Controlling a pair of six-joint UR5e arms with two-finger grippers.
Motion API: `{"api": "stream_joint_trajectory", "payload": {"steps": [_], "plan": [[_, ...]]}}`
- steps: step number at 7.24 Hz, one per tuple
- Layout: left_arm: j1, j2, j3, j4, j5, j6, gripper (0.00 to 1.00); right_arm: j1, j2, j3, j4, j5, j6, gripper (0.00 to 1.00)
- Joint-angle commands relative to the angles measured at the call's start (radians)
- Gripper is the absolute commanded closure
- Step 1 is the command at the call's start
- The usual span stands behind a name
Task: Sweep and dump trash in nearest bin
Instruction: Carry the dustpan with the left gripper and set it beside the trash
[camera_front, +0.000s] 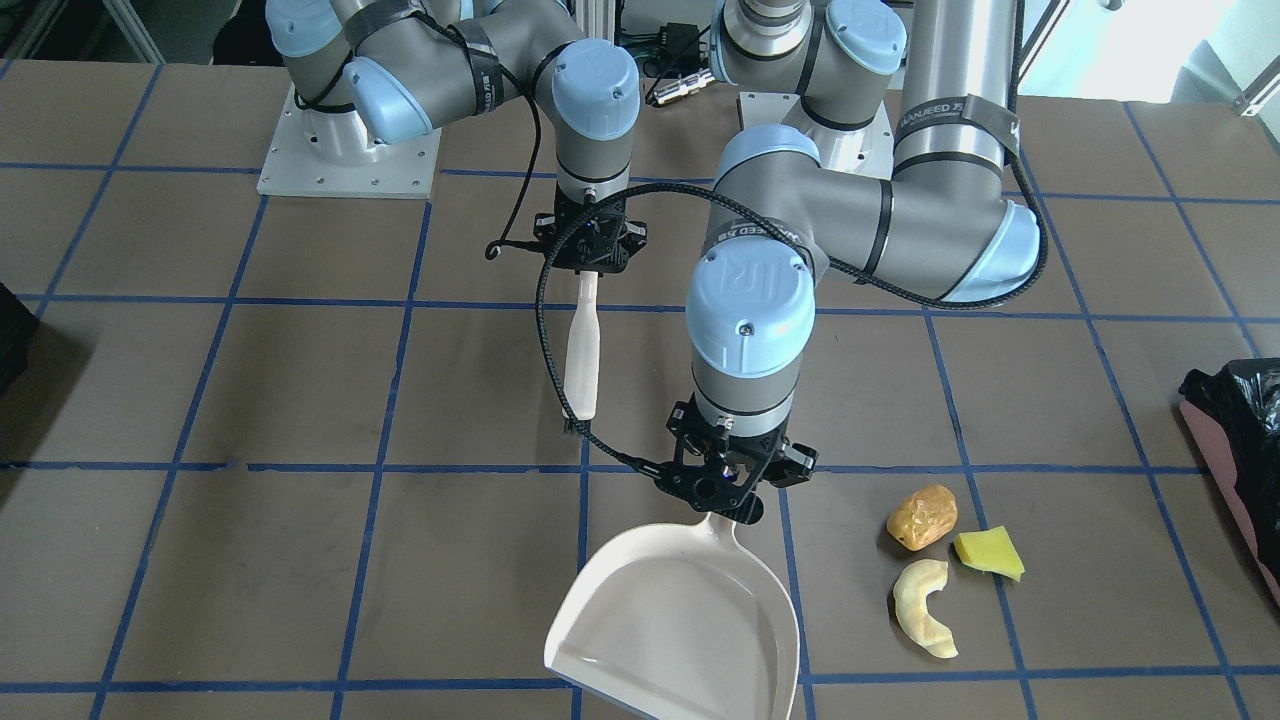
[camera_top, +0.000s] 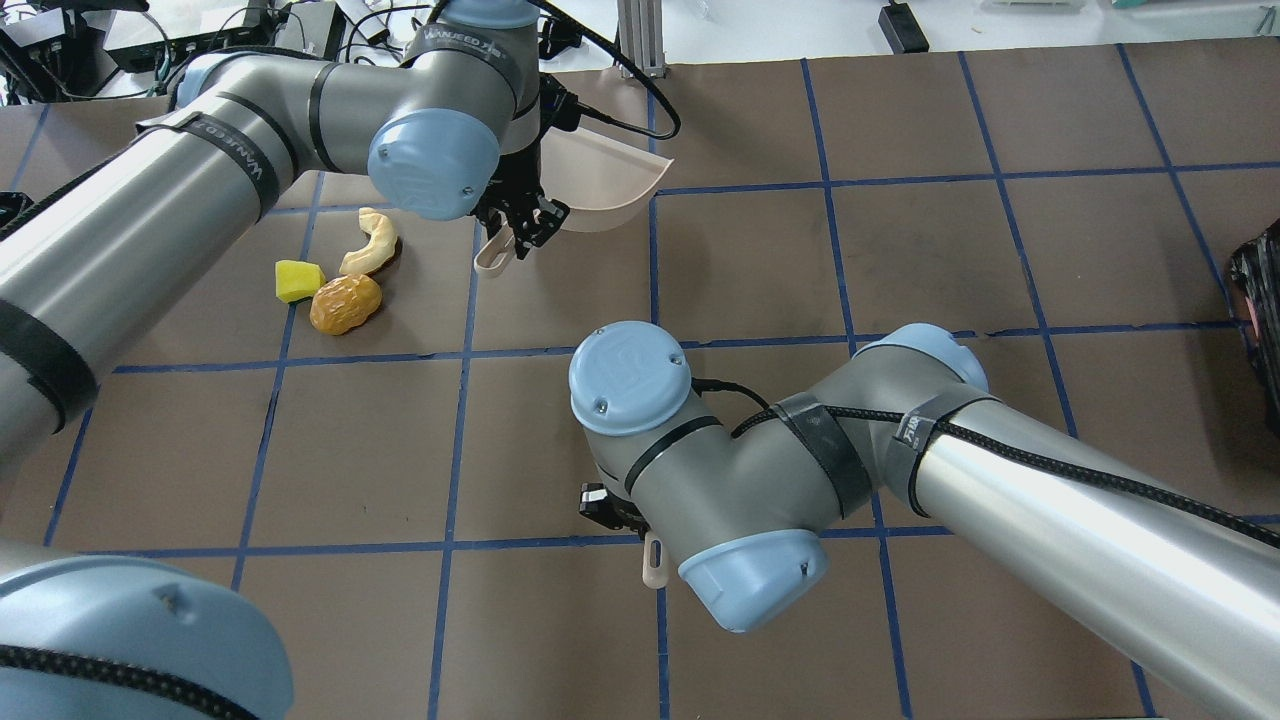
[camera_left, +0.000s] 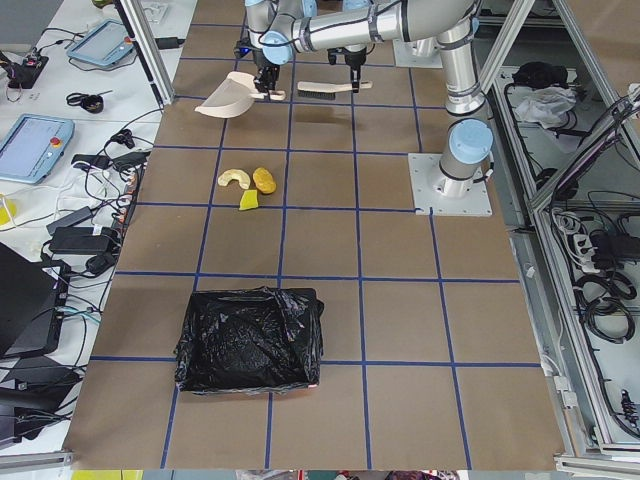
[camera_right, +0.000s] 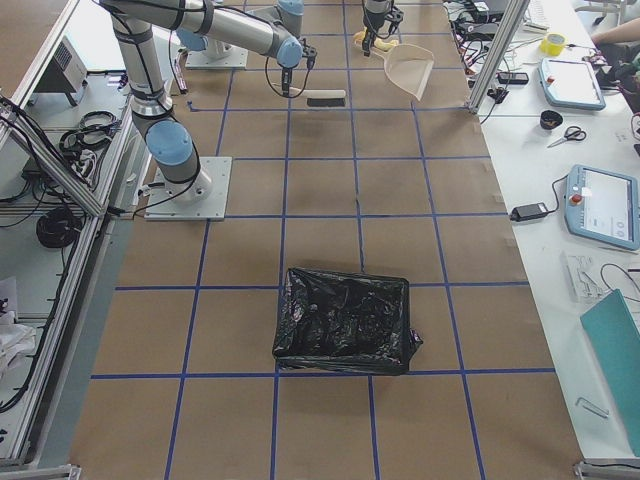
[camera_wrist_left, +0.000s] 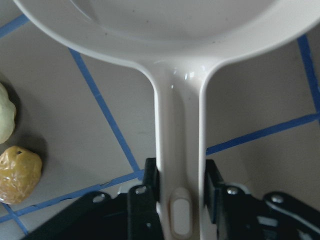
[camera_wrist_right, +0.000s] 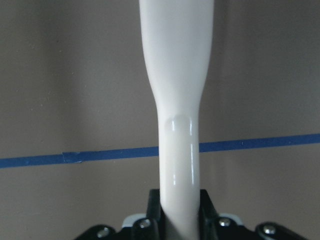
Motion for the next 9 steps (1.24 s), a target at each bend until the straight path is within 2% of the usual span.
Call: {"api": "stream_joint_trajectory", "payload": {"steps": [1, 2, 6, 7, 8, 9], "plan": [[0.082, 0.030, -0.043, 0.006, 0.035, 0.273, 1.00, 0.000, -0.017, -0.003, 0.025, -0.003, 0.000, 1.00], [0.153, 0.059, -0.060, 0.011, 0.027, 0.428, 1.00, 0.000, -0.017, -0.003, 0.025, -0.002, 0.000, 1.00], [0.355, 0.130, -0.074, 0.000, 0.030, 0.805, 1.00, -0.002, -0.022, -0.005, 0.022, -0.005, 0.001, 1.00], [0.443, 0.137, -0.074, 0.000, 0.024, 0.937, 1.00, -0.011, -0.043, -0.023, 0.028, -0.008, 0.003, 1.00], [0.518, 0.140, -0.074, 0.000, 0.021, 1.071, 1.00, -0.020, -0.060, -0.066, 0.097, -0.011, 0.004, 1.00], [0.563, 0.142, -0.074, 0.000, 0.022, 1.154, 1.00, -0.032, -0.052, -0.100, 0.110, -0.010, 0.009, 1.00]]}}
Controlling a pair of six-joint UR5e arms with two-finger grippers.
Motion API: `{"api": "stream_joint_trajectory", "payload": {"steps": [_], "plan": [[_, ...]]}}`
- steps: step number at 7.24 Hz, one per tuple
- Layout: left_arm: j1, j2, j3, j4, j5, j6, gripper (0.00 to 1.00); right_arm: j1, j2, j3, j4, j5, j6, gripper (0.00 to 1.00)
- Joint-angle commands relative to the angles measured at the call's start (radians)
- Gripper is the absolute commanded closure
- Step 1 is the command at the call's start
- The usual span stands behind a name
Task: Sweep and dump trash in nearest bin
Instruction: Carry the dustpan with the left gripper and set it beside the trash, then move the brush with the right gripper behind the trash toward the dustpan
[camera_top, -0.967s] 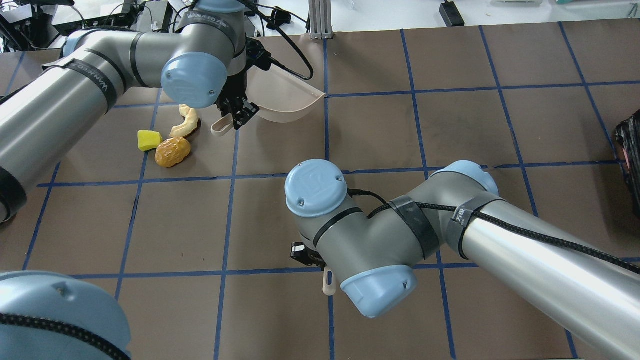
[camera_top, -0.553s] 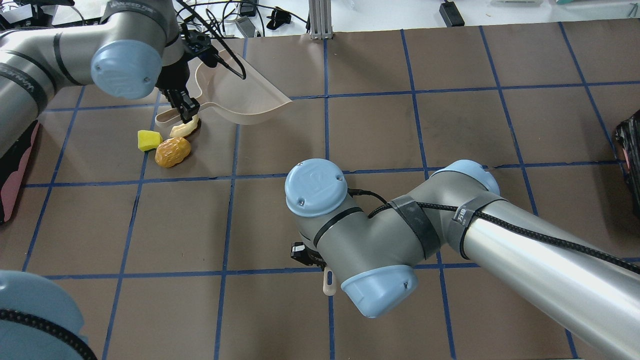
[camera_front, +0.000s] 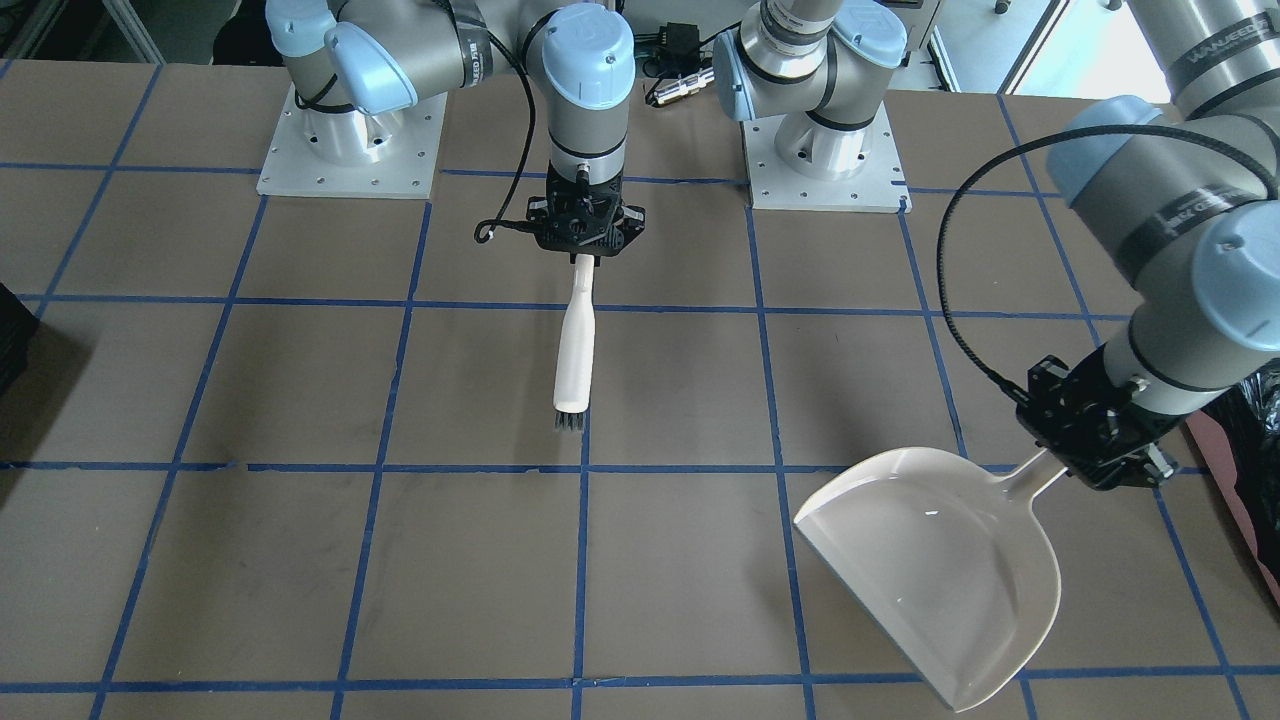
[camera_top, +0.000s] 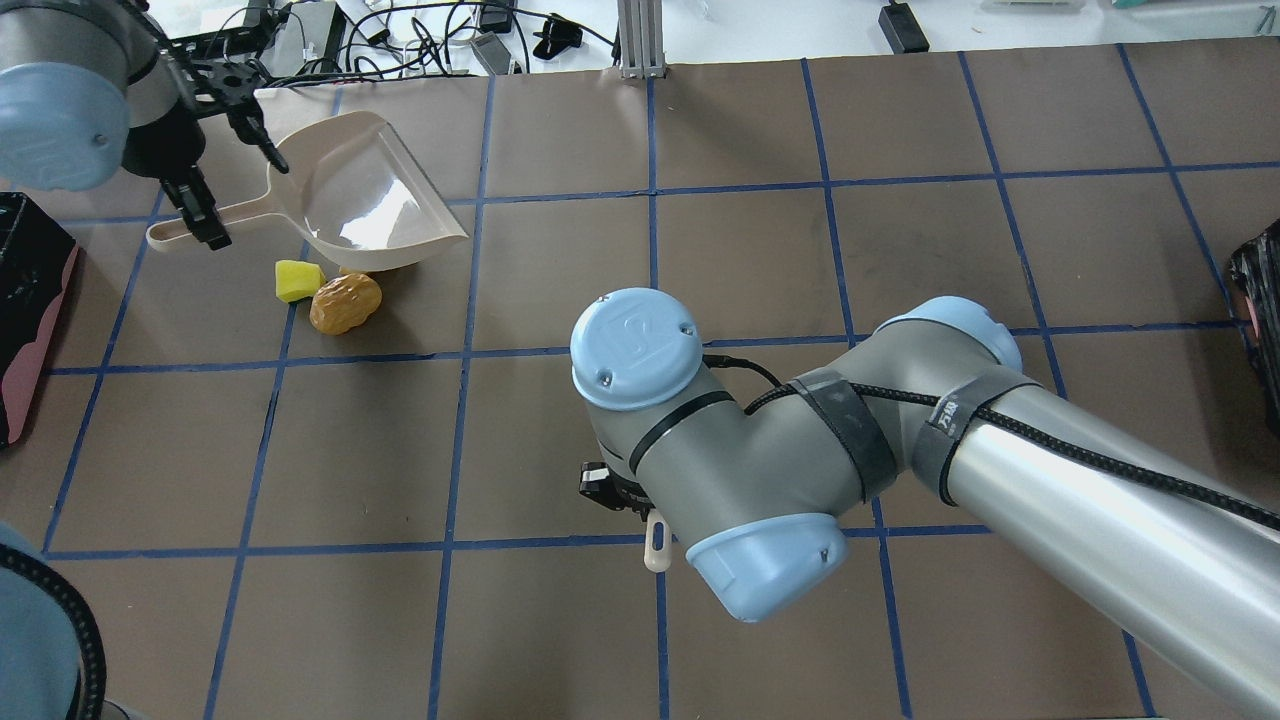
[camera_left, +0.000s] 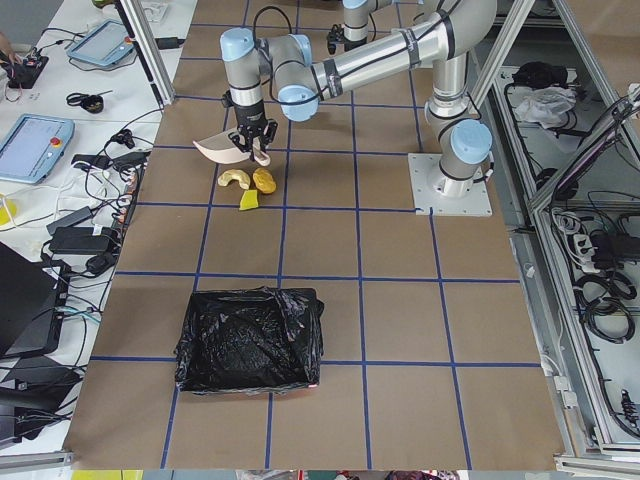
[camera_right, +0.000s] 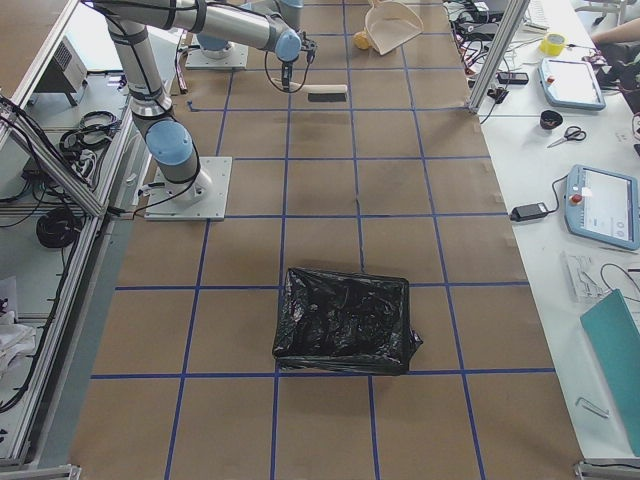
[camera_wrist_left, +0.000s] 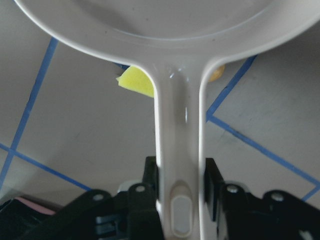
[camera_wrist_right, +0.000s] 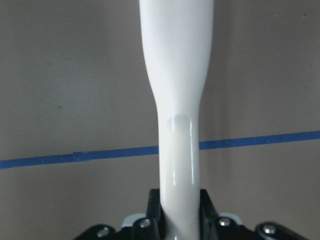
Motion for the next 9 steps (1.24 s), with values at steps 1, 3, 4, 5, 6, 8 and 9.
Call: {"api": "stream_joint_trajectory", "payload": {"steps": [1, 3, 4, 5, 6, 8, 9], "plan": [[0.111, 0.002, -0.001, 0.003, -0.002, 0.223, 1.00, -0.038, 0.003, -0.059, 0.045, 0.010, 0.059, 1.00], [0.212, -0.016, 0.009, 0.024, 0.004, 0.406, 1.00, -0.041, 0.074, -0.170, 0.082, 0.015, 0.177, 1.00], [0.246, -0.026, 0.010, 0.053, 0.005, 0.491, 1.00, -0.041, 0.167, -0.278, 0.100, 0.017, 0.252, 1.00], [0.281, -0.056, 0.006, 0.166, 0.010, 0.592, 1.00, -0.038, 0.243, -0.393, 0.147, 0.026, 0.297, 1.00], [0.312, -0.094, 0.021, 0.216, 0.009, 0.666, 1.00, -0.038, 0.292, -0.472, 0.192, 0.079, 0.338, 1.00], [0.340, -0.175, 0.076, 0.293, -0.001, 0.868, 1.00, -0.032, 0.349, -0.546, 0.191, 0.101, 0.440, 1.00], [0.343, -0.215, 0.137, 0.282, -0.002, 0.901, 1.00, -0.032, 0.378, -0.580, 0.189, 0.118, 0.505, 1.00]]}}
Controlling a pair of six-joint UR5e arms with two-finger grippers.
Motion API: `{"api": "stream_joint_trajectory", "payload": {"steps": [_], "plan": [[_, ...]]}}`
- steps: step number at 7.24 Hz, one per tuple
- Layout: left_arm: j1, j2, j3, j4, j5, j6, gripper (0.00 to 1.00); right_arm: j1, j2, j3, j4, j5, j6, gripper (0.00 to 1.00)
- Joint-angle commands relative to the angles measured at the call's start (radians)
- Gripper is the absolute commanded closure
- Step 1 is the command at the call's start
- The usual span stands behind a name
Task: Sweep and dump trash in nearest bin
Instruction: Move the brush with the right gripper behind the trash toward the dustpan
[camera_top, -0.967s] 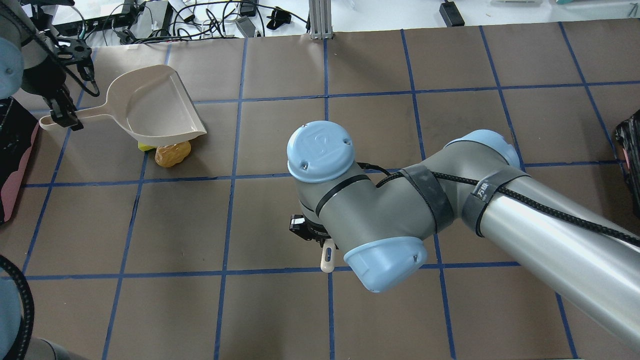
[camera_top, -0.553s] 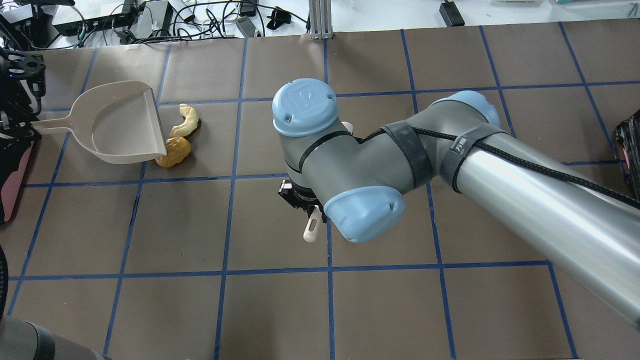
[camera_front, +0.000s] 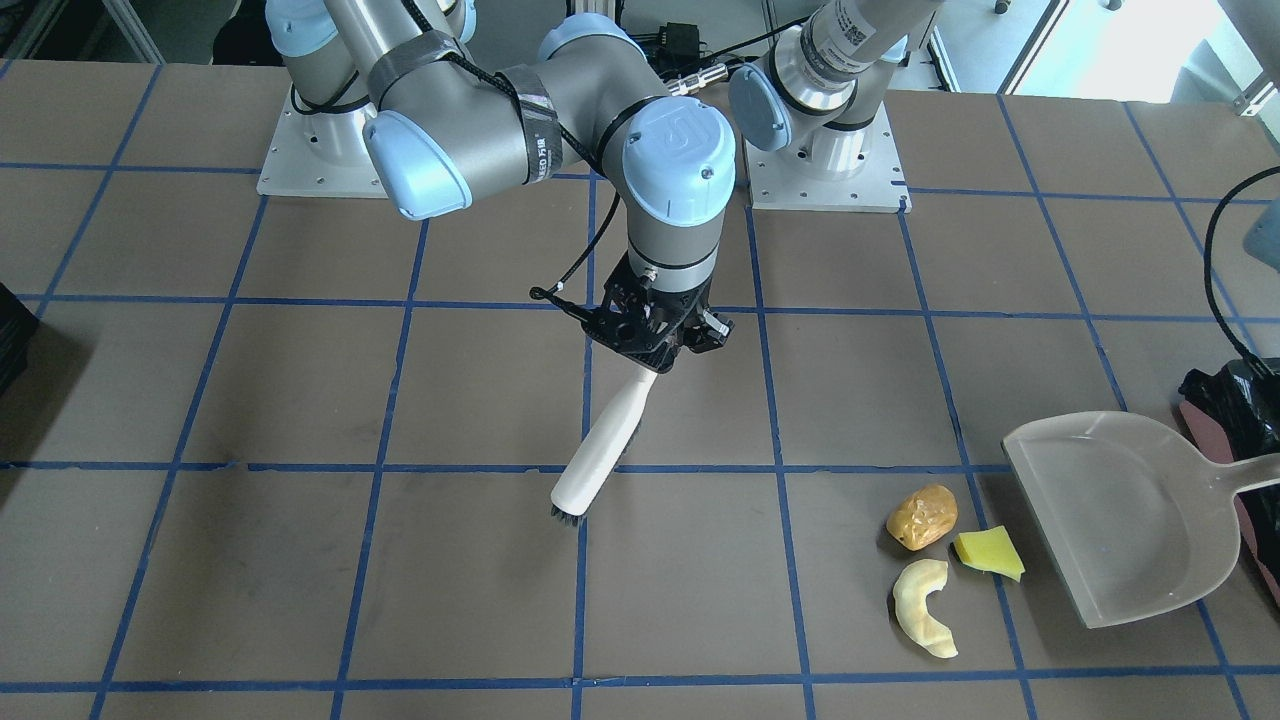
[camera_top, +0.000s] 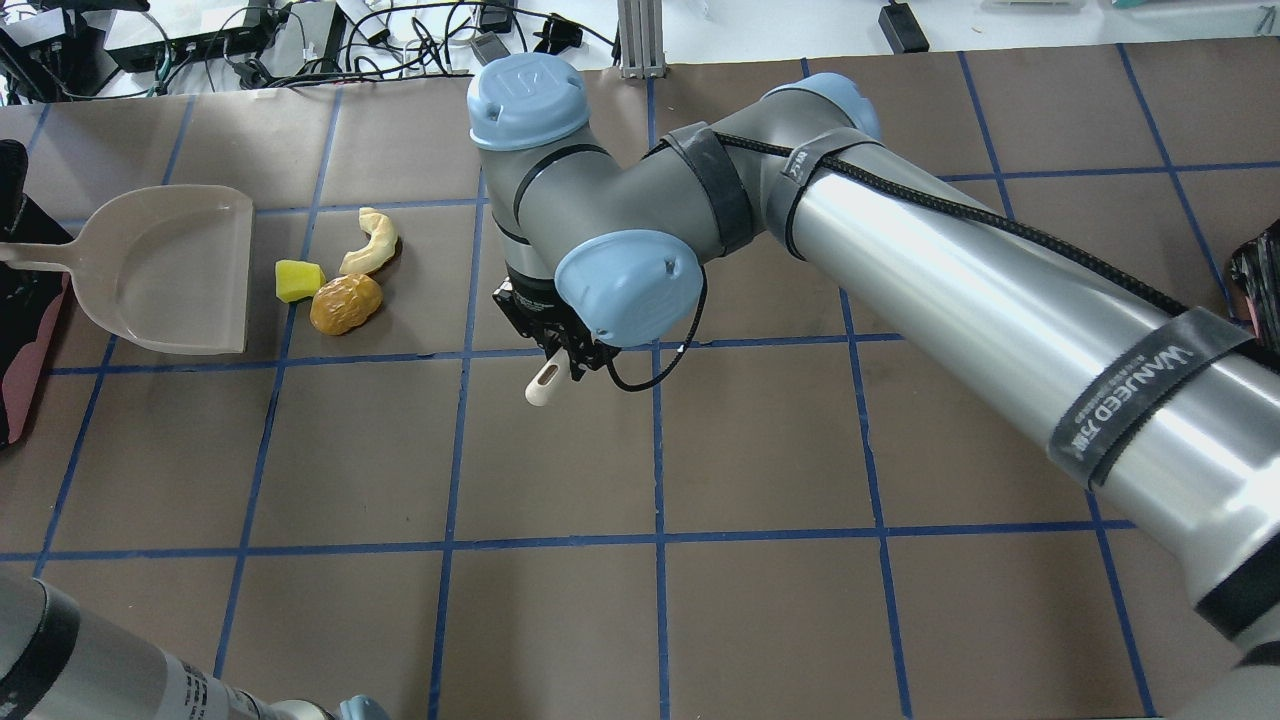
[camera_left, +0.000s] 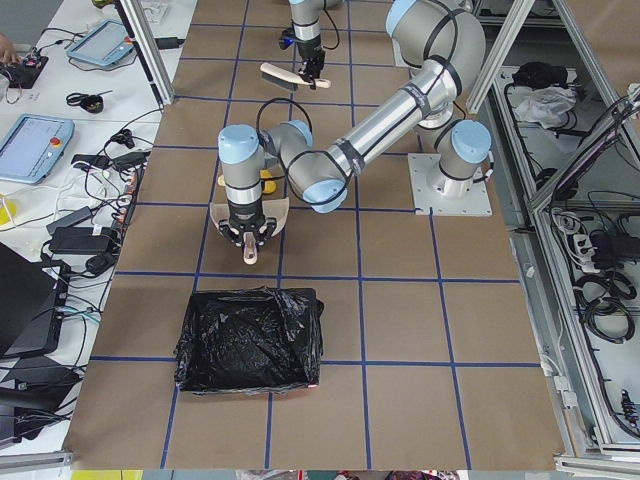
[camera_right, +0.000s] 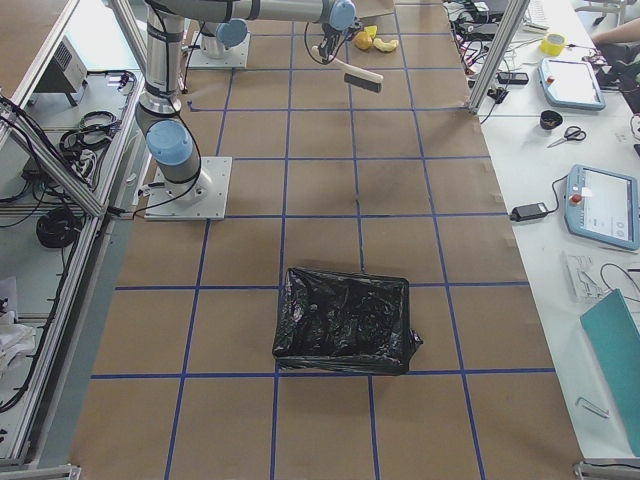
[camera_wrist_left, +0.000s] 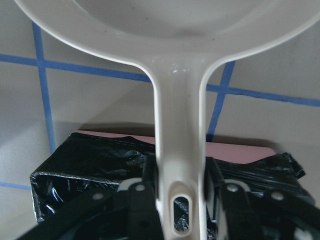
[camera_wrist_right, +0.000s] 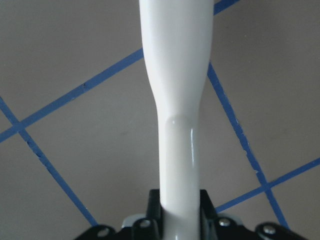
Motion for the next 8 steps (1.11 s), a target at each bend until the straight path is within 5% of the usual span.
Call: {"api": "stream_joint_trajectory", "payload": {"steps": [1, 8], "plan": [[0.010, -0.078, 0.084, 0.005, -0.008, 0.123, 1.00, 0.016, 0.069, -0.086, -0.008, 0.023, 0.131, 1.00], [-0.005, -0.161, 0.081, 0.040, -0.043, 0.024, 1.00, 0.180, 0.370, -0.485, -0.016, 0.141, 0.350, 1.00]]}}
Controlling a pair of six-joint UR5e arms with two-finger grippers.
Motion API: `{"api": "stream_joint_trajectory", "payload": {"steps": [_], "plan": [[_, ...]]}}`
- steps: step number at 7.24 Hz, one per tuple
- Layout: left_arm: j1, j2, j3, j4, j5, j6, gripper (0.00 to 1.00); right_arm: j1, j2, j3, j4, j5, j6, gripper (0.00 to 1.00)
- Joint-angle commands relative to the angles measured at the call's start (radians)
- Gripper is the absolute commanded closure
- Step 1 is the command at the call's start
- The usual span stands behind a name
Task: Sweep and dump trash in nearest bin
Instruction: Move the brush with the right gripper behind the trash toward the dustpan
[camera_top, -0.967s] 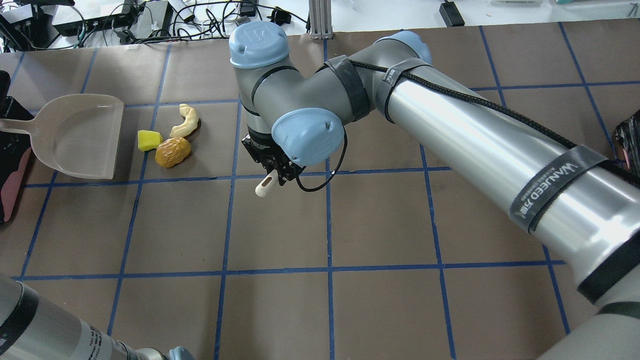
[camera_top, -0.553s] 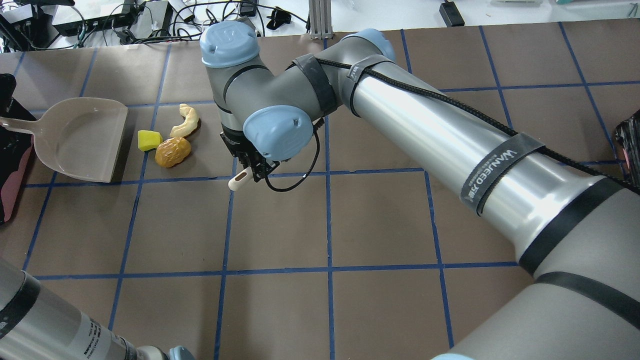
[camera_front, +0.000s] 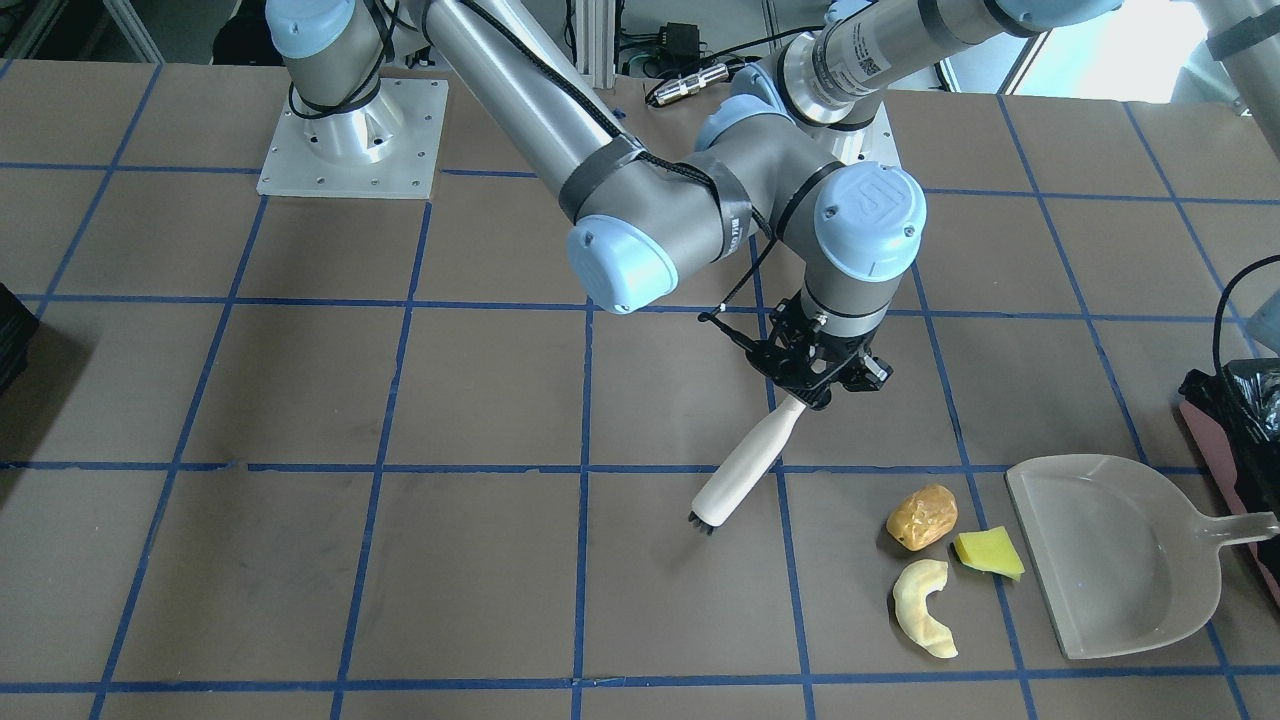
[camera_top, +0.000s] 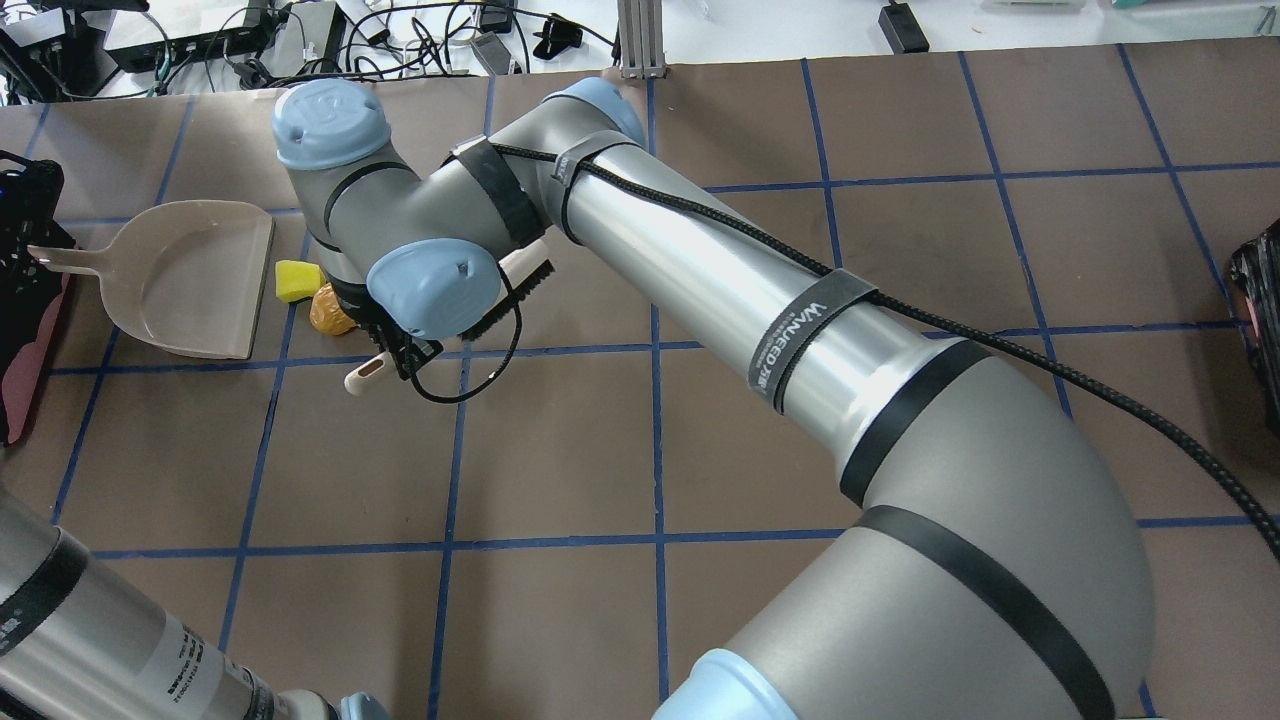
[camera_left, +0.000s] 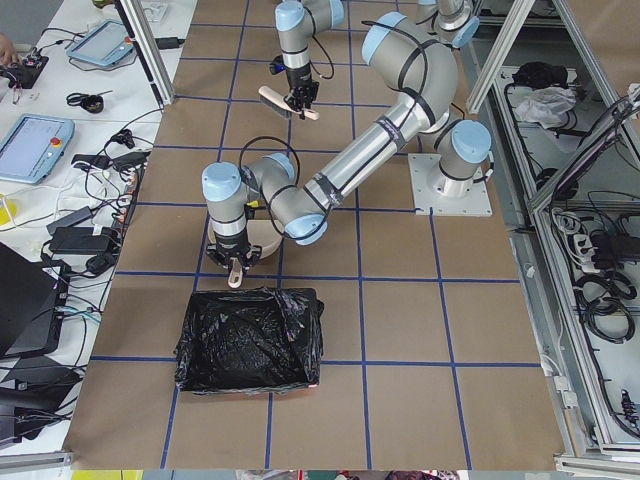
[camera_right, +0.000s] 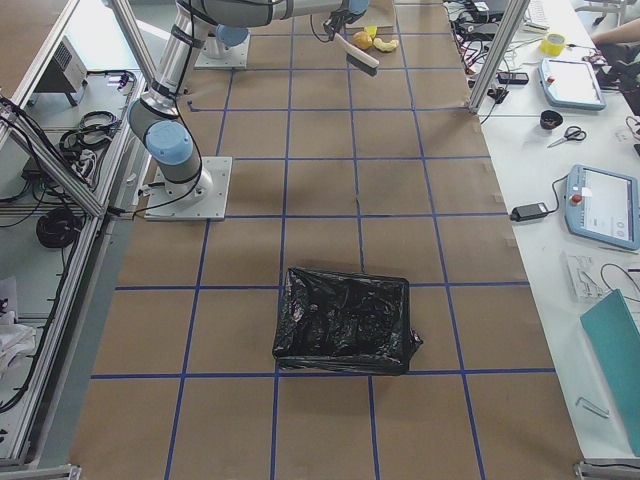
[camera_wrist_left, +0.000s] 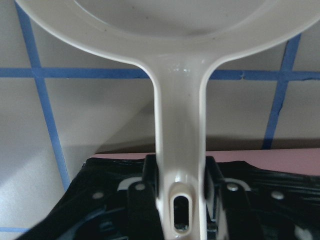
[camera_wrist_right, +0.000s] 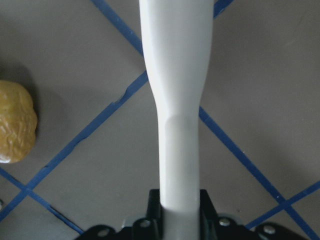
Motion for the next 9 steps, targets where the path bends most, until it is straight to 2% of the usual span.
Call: {"api": "stream_joint_trajectory", "payload": {"steps": [1, 5, 7, 9], "plan": [[-0.006, -0.001, -0.009, -0.002, -0.002, -0.012, 1.00, 0.021, 0.074, -0.094, -0.015, 0.059, 0.003, 1.00], [-0.031, 0.022, -0.058, 0.006, 0.001, -0.021, 1.00, 0.061, 0.207, -0.224, -0.124, 0.077, 0.003, 1.00], [-0.031, 0.023, -0.058, 0.006, 0.001, -0.022, 1.00, 0.062, 0.240, -0.250, -0.154, 0.103, -0.009, 1.00], [-0.031, 0.023, -0.060, 0.006, 0.001, -0.024, 1.00, 0.062, 0.292, -0.304, -0.159, 0.155, -0.124, 1.00]]}}
